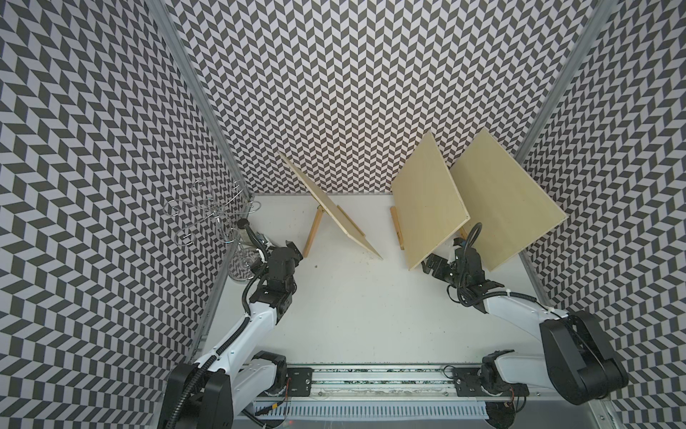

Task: Assemble the easel
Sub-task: Reset both arms

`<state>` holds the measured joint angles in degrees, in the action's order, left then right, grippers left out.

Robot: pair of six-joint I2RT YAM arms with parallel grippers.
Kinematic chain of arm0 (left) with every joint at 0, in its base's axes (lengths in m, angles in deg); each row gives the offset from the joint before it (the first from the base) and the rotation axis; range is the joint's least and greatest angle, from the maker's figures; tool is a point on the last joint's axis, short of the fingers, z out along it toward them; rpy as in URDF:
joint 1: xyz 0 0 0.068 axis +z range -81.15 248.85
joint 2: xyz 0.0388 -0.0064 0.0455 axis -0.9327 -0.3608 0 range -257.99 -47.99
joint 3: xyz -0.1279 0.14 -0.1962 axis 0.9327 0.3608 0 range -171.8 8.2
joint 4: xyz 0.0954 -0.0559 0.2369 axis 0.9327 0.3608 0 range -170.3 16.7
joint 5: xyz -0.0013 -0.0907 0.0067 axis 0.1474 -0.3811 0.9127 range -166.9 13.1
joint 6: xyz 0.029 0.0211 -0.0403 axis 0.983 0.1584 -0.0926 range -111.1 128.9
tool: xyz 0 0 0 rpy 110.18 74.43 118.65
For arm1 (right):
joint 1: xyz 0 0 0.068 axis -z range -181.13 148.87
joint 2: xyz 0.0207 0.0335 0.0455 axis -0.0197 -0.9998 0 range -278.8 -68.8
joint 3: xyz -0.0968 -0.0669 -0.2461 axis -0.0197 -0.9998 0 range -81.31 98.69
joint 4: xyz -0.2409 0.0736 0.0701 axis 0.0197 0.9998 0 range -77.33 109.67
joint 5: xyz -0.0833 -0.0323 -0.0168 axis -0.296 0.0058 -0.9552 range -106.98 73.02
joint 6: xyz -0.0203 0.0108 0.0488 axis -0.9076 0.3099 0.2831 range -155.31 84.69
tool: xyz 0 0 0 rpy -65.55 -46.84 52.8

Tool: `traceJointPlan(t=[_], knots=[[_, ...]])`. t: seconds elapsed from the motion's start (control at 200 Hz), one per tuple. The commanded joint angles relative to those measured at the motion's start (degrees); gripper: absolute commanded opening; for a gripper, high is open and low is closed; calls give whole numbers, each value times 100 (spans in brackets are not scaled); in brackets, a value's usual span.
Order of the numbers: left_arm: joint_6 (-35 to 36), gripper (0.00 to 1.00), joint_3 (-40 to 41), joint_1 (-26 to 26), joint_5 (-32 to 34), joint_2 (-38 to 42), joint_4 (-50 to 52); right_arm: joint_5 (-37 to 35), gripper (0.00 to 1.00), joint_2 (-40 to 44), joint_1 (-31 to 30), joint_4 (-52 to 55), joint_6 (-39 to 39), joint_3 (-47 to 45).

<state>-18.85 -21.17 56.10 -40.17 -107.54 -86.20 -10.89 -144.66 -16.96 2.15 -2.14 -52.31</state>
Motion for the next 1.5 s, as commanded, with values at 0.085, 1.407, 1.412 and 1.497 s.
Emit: traceJointPlan(t=[0.085,1.407,1.412,1.497], knots=[[40,99,93,55,242,145,9,-750,98,256,111,183,117,-185],[1889,100,849,727,-231,-2311,-4629,-2486,99,-985,831,-6511,-3361,-1892],[1883,100,865,742,-260,-2313,-4683,-2430,100,-1015,838,-6575,-3378,-1908],[1976,100,1387,1037,-943,-2570,-6090,-2085,99,-1621,873,-8033,-3640,-2143]])
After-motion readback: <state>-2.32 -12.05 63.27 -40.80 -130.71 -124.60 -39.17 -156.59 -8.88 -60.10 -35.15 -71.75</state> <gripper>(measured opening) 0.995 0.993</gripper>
